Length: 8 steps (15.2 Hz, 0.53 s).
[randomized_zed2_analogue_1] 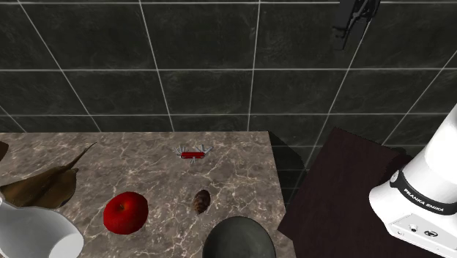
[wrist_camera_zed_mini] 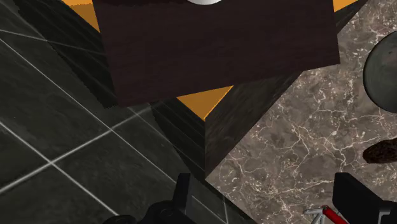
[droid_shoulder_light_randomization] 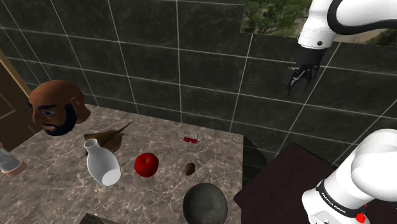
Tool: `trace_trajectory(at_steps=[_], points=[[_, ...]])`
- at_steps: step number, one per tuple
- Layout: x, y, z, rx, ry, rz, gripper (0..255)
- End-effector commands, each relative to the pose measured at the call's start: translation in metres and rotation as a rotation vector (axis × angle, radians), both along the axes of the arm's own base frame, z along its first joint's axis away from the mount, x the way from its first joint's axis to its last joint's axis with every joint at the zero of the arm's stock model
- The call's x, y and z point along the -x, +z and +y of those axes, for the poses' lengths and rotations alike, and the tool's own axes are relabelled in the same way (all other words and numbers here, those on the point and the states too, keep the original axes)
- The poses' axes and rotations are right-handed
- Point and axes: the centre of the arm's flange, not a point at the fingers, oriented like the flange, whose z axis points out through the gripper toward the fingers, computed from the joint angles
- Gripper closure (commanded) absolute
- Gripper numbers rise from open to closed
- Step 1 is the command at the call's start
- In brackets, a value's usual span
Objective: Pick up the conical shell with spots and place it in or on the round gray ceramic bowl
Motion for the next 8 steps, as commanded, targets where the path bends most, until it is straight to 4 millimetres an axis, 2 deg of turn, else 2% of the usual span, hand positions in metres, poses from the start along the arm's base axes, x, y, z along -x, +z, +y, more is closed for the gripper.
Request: trace_trajectory(at_steps=[1, 8], points=[[0.000, 0.000, 0.000, 0.000, 0.000, 0.000, 0], [-0.012, -0.064, 0.061, -0.023, -0.119, 0.005, 0]])
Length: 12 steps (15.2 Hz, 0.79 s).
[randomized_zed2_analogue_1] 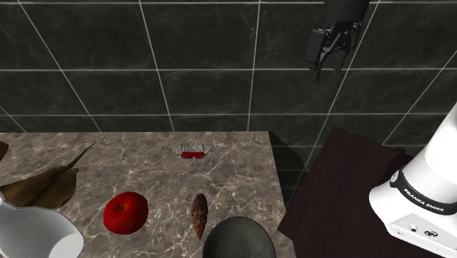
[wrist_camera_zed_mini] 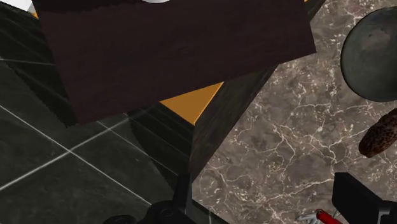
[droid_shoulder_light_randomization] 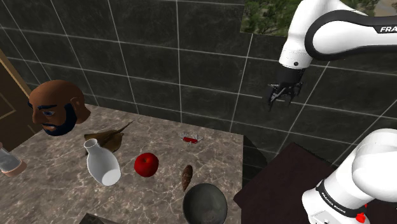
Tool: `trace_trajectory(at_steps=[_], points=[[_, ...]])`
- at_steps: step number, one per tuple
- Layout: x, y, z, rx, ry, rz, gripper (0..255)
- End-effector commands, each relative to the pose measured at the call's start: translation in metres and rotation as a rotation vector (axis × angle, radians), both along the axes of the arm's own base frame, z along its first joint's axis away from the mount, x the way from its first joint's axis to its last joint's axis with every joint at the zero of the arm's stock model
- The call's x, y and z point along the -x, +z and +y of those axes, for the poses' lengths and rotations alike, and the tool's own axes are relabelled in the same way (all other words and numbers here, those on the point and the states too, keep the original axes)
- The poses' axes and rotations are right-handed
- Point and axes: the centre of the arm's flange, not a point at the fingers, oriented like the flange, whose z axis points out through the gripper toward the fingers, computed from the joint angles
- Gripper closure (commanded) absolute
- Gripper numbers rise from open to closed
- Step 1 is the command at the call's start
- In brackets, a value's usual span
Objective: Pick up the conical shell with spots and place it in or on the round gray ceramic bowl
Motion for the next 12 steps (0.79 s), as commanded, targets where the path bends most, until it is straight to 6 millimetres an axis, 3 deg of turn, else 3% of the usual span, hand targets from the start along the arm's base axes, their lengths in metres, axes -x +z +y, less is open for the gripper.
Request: trace_trajectory(at_steps=[1, 12], points=[[0.001, -0.018, 0.016, -0.007, -0.037, 0.000, 0], [-0.033, -0.116, 0.111, -0.043, -0.225, 0.007, 0]])
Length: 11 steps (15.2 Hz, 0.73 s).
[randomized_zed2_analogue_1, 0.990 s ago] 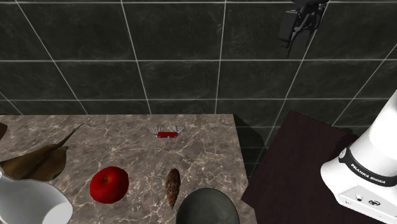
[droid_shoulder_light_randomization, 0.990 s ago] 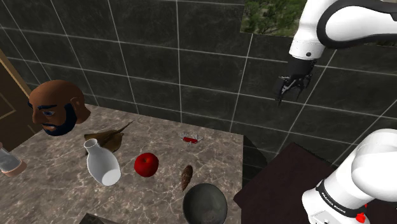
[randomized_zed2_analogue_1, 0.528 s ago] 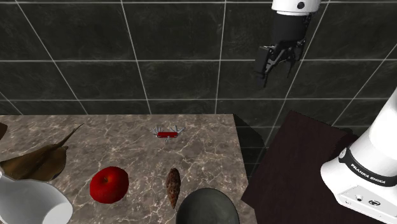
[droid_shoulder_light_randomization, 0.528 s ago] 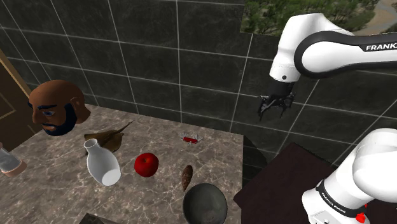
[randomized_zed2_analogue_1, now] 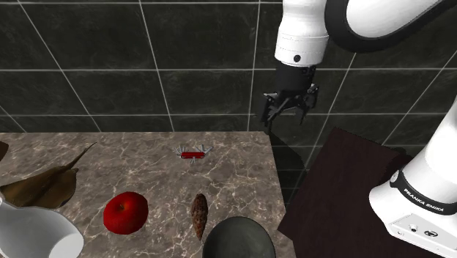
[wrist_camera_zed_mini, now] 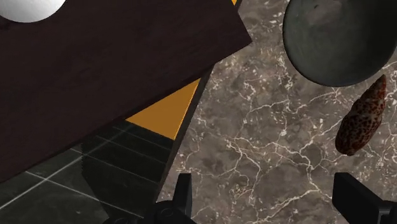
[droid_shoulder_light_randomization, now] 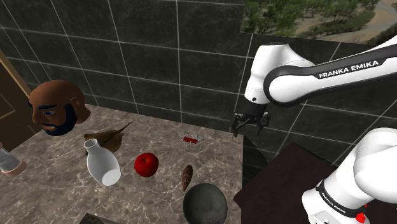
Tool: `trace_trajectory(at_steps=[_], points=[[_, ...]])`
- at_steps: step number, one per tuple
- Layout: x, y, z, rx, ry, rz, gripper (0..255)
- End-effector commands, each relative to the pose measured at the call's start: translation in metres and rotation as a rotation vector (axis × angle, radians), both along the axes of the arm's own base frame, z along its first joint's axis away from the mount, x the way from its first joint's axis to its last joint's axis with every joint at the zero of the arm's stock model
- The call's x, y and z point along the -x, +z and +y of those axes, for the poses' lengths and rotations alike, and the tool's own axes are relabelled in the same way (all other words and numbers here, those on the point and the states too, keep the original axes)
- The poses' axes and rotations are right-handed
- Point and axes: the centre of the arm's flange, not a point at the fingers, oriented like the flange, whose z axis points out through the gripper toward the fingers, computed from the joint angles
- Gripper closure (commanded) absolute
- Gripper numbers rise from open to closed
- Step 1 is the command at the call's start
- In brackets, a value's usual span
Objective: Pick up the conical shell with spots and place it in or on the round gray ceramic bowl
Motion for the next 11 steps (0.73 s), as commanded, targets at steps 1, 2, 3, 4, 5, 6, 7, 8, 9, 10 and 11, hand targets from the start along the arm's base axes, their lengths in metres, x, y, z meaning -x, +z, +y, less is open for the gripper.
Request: trace_trajectory(at_steps=[1, 2, 3, 4, 5, 6, 7, 8, 9, 10, 11], points=[[-0.006, -0.017, 0.017, -0.008, -0.037, -0.001, 0], [-0.010, -0.025, 0.026, -0.011, -0.054, 0.000, 0], [-0.015, -0.034, 0.034, -0.014, -0.071, 0.001, 0], [-0.019, -0.043, 0.042, -0.017, -0.088, 0.001, 0], [-0.023, -0.051, 0.051, -0.021, -0.105, 0.002, 0], [-0.028, -0.060, 0.059, -0.024, -0.122, 0.003, 0], [-0.033, -0.069, 0.067, -0.027, -0.139, 0.003, 0], [-0.037, -0.077, 0.075, -0.030, -0.156, 0.004, 0], [-0.042, -0.086, 0.083, -0.034, -0.173, 0.005, 0], [-0.048, -0.094, 0.091, -0.037, -0.190, 0.005, 0], [-0.053, -0.103, 0.099, -0.040, -0.207, 0.006, 0]])
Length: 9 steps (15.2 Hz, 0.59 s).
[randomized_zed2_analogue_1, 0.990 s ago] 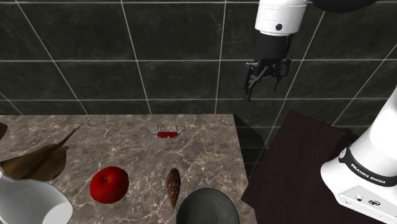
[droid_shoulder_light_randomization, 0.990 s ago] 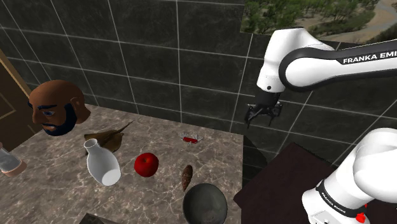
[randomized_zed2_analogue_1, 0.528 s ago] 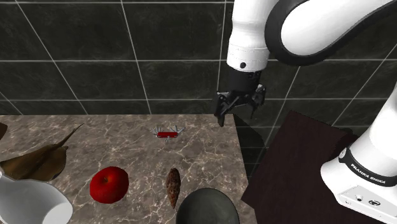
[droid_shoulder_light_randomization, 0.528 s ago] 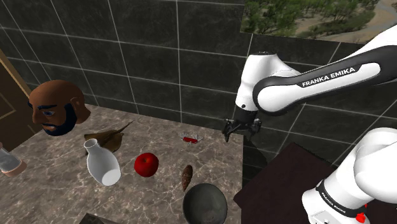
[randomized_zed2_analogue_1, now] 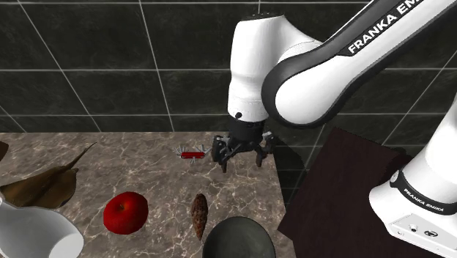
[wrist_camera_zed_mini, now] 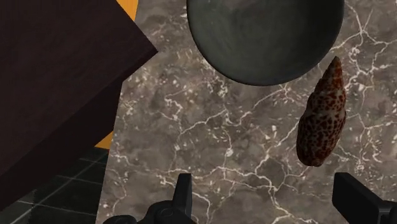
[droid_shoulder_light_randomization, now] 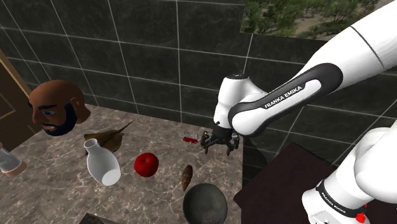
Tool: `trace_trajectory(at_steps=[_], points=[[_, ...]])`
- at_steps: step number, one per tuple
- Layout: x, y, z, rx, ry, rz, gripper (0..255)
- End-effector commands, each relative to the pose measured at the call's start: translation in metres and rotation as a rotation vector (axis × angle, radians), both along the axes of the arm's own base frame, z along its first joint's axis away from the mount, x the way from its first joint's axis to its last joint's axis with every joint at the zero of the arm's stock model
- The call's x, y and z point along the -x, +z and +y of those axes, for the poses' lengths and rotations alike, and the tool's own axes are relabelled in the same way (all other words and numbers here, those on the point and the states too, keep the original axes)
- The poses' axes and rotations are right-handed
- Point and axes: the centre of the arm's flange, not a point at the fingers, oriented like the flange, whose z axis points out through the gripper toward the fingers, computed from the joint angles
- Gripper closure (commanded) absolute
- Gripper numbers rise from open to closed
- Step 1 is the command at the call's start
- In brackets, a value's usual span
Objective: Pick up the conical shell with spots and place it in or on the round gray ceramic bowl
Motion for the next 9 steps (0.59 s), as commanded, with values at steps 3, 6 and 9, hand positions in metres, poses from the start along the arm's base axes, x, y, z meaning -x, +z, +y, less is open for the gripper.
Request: trace_trajectory(at_steps=[3, 6, 9], points=[[-0.024, -0.034, 0.030, -0.015, -0.072, 0.002, 0], [-0.041, -0.060, 0.053, -0.025, -0.123, 0.004, 0], [-0.060, -0.085, 0.075, -0.035, -0.174, 0.006, 0]])
